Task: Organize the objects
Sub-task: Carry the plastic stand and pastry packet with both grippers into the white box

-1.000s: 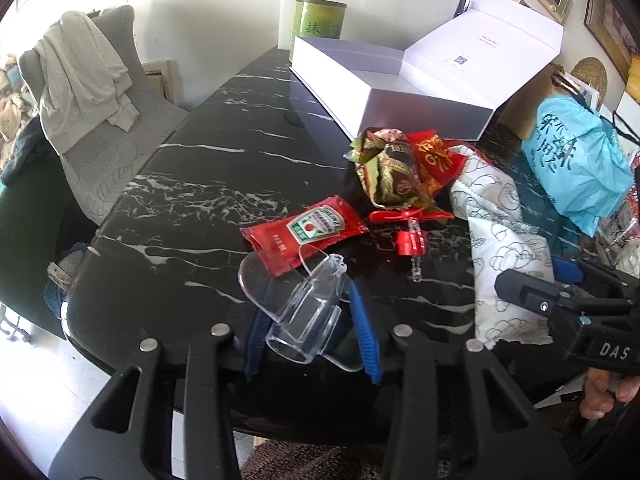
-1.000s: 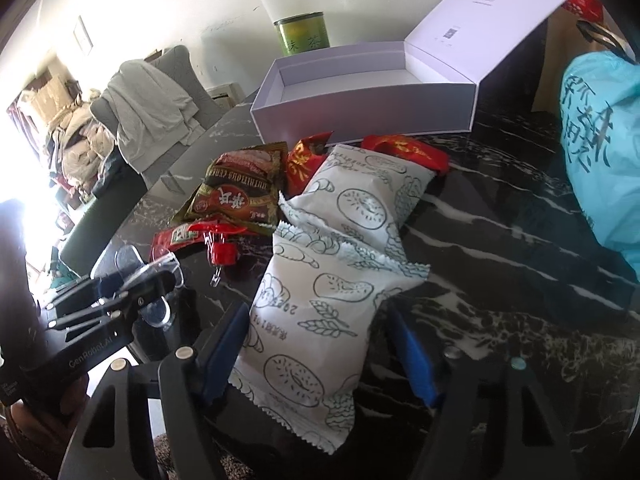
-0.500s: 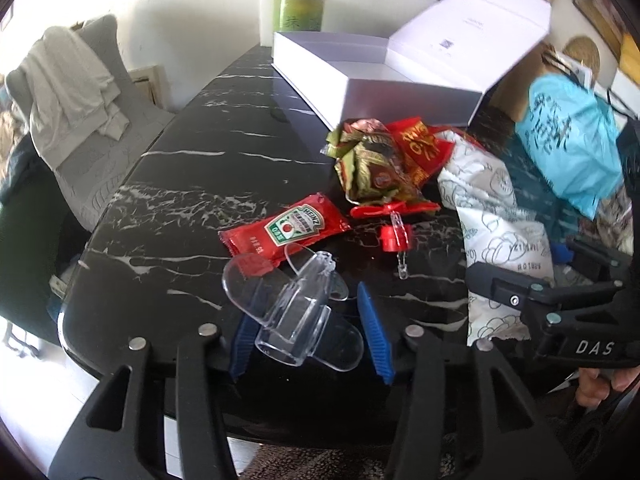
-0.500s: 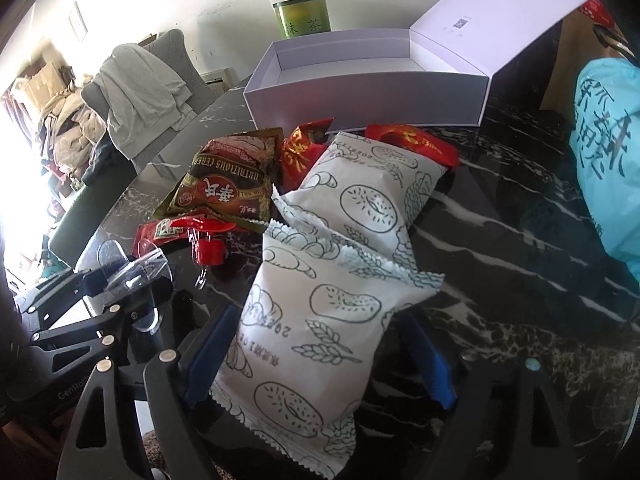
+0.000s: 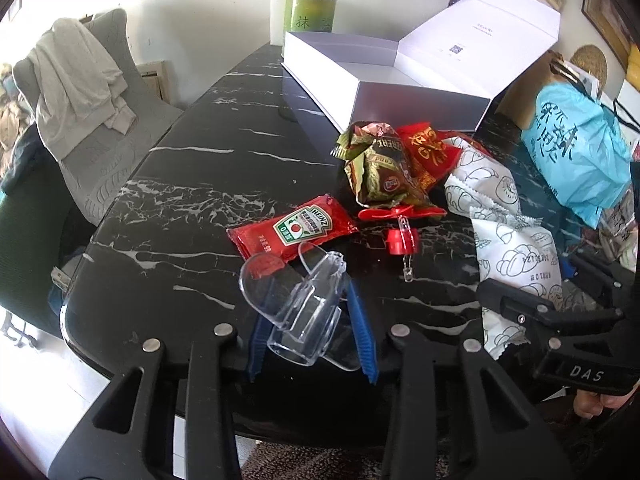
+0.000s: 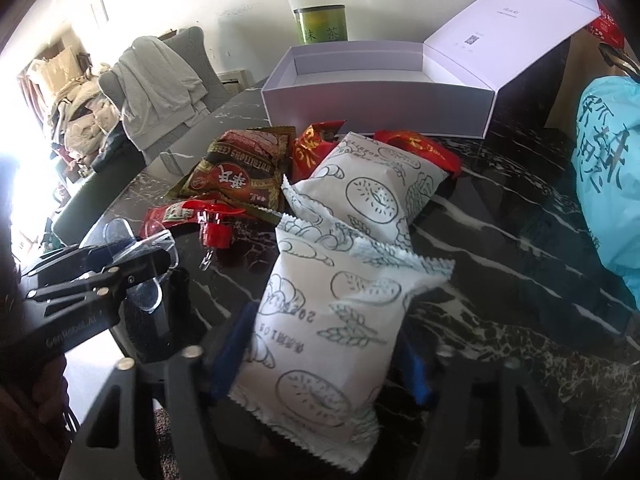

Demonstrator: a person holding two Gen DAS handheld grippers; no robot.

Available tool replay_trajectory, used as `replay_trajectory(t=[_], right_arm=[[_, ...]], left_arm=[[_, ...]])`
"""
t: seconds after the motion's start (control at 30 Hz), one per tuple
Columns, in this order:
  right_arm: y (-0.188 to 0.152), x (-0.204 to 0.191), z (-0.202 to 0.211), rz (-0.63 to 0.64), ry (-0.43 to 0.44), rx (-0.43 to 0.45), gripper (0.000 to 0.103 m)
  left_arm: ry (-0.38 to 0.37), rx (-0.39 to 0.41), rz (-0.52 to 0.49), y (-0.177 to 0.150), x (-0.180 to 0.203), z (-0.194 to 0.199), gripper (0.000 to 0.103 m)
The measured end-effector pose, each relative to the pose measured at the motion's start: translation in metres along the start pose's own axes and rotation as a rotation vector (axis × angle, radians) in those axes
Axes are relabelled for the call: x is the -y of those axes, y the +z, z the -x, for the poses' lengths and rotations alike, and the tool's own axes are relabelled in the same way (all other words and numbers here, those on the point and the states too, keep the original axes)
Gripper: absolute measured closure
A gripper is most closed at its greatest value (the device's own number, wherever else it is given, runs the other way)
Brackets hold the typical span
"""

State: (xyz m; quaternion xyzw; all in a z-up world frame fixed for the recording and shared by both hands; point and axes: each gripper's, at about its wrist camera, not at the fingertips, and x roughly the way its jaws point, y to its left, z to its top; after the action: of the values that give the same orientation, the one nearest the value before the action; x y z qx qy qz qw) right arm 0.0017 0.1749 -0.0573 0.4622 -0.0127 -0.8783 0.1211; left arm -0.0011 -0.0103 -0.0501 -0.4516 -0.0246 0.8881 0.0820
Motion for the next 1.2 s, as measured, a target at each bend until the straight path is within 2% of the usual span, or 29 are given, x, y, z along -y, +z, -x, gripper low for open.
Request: replay_trajectory(t=[0.3, 0.43, 0.63, 0.87, 1.2], right_arm=[[-0.011, 0.010, 0.012, -0.026, 0.054, 0.032, 0.045], [-0.015, 0.013, 0.019, -0.030, 0.061, 0.049, 0.045], [-0.015, 0.021, 0.035, -0.039, 0.055, 0.088, 0.046], [-0.011, 0.032, 0.051, -0.054, 0.063, 0.129, 0.046], [0.011, 0.038, 0.064, -0.024, 0.046, 0.161, 0.046]], left_arm=[[-0.030, -0.019, 0.050, -0.001, -0.005, 0.007, 0.074], [-0.012, -0.009, 0.044, 0.000, 0.000, 0.013, 0.077], [-0.026, 0.000, 0.030, -0.003, 0.011, 0.020, 0.078], [-0.034, 0.062, -0.025, 0.016, 0.029, 0.039, 0.078], [-0.062, 0.072, -0.058, 0.042, 0.043, 0.041, 0.078]])
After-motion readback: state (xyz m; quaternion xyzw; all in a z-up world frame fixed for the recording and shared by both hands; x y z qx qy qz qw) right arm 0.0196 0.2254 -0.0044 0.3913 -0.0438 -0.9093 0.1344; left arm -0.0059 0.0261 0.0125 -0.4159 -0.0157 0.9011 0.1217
